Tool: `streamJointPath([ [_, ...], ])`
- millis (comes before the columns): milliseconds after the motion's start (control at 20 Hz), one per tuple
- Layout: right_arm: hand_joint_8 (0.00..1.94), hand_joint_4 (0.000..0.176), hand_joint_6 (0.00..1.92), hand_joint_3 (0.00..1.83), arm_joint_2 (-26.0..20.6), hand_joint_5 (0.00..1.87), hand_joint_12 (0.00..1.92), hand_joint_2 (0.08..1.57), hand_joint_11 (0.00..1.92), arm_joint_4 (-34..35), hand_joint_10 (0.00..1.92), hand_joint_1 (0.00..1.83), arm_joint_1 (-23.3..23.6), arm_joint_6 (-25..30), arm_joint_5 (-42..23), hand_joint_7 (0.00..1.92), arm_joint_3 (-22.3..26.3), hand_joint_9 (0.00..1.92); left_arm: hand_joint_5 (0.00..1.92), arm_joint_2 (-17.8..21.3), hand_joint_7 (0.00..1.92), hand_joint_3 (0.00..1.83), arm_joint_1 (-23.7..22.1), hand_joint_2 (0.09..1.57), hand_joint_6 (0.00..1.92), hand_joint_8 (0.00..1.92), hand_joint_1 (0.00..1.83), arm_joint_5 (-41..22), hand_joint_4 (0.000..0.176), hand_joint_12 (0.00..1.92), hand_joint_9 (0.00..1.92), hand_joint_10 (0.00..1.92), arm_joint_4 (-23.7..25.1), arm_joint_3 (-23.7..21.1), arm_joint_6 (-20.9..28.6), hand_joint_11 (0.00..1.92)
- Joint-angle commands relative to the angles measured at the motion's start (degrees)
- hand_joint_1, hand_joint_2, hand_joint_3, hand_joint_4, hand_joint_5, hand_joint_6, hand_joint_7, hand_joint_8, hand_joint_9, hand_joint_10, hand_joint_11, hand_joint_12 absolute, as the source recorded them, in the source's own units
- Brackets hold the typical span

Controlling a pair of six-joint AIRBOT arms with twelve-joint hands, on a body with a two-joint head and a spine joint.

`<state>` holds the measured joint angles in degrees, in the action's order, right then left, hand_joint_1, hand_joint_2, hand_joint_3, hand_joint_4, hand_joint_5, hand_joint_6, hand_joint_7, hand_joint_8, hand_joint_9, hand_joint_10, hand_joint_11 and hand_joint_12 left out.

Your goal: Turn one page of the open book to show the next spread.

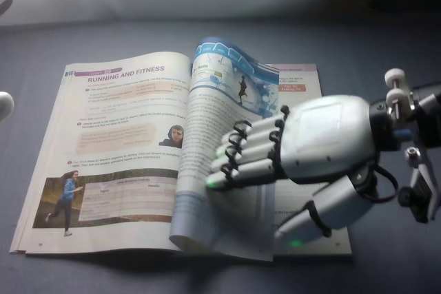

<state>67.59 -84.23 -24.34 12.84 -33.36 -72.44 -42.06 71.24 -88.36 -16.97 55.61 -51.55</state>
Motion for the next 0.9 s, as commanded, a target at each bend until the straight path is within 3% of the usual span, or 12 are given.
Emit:
streamJointPath([
  [0, 0.00, 0.000, 0.00, 0.00, 0.34, 0.00, 0.00, 1.23, 0.00, 3.66, 0.00, 0.00, 0.80, -0.76, -2.23, 0.00, -0.32, 0.00, 0.03, -0.06, 0.00, 0.00, -0.10, 1.35, 0.00, 0.00, 0.00, -7.39, 0.077, 0.00, 0.00, 0.00, -1.19, -0.08, 0.17, 0.00],
  [200, 0.00, 0.000, 0.01, 0.00, 3.70, 0.03, 0.00, 1.21, 0.00, 9.94, 0.00, 0.00, 1.02, -5.78, -3.78, 0.00, -2.23, 0.00, 0.02, -0.03, 0.00, 0.00, 0.26, 1.34, 0.00, 0.00, 0.00, -7.75, 0.072, 0.00, 0.00, 0.00, -1.63, -0.12, 0.20, 0.00],
  [250, 0.00, 0.000, 0.00, 0.00, 4.55, 0.02, 0.00, 1.20, 0.00, 11.57, 0.00, 0.00, 1.02, -6.64, -4.02, 0.00, -2.70, 0.00, 0.03, -0.03, 0.00, 0.00, 0.27, 1.34, 0.00, 0.00, 0.00, -7.80, 0.064, 0.00, 0.00, 0.00, -1.65, -0.12, 0.20, 0.00],
  [350, 0.00, 0.000, 0.02, 0.00, 6.81, 0.04, 0.00, 1.21, 0.00, 16.19, 0.00, 0.00, 1.02, -9.94, -5.17, 0.00, -4.07, 0.00, 0.03, -0.07, 0.00, 0.00, 0.30, 1.34, 0.00, 0.00, 0.00, -7.94, 0.074, 0.00, 0.00, 0.00, -1.74, -0.13, 0.20, 0.00],
  [450, 0.00, 0.000, 0.02, 0.00, 8.73, 0.05, 0.00, 1.21, 0.01, 21.25, 0.00, 0.00, 1.02, -14.54, -6.95, 0.00, -4.91, 0.00, 0.04, -0.12, 0.00, 0.01, 0.31, 1.36, 0.01, 0.00, 0.00, -8.27, 0.060, 0.00, 0.00, 0.00, -1.95, -0.10, 0.20, 0.00],
  [700, 0.00, 0.000, 0.01, 0.01, 11.70, 0.05, 0.00, 1.23, 0.00, 29.54, 0.00, 0.00, 2.17, -19.68, -14.57, 0.00, -6.08, 0.00, 0.04, -0.19, 0.00, 0.01, 1.43, 1.36, 0.01, 0.00, 0.00, -10.28, 0.063, 0.00, 0.00, 0.00, -4.14, -0.05, 0.20, 0.00],
  [750, 0.01, 0.000, 0.03, 0.01, 11.93, 0.19, 0.32, 1.22, 0.00, 30.64, 0.01, 0.00, 3.04, -21.07, -16.28, 0.16, -5.93, 0.13, 0.03, -0.18, 0.00, 0.01, 1.96, 1.38, 0.00, 0.00, 0.00, -10.70, 0.058, 0.00, 0.00, 0.00, -5.00, -0.16, 0.45, 0.00],
  [800, 0.01, 0.000, 0.03, 0.01, 12.12, 0.19, 0.32, 1.22, 0.00, 31.62, 0.01, 0.00, 3.61, -22.29, -17.65, 0.16, -5.80, 0.13, 0.03, -0.25, 0.00, 0.01, 2.02, 1.38, 0.00, 0.00, 0.00, -10.71, 0.058, 0.00, 0.00, 0.00, -5.44, -0.09, 0.46, 0.00],
  [850, 0.00, 0.000, 0.01, 0.00, 12.21, 0.08, 0.07, 1.20, 0.00, 32.32, 0.00, 0.00, 3.93, -23.05, -18.55, 0.03, -5.74, 0.02, 0.02, -0.32, 0.00, 0.01, 2.04, 1.39, 0.00, 0.00, 0.00, -10.71, 0.051, 0.00, 0.00, 0.00, -5.63, 0.00, 0.48, 0.00],
])
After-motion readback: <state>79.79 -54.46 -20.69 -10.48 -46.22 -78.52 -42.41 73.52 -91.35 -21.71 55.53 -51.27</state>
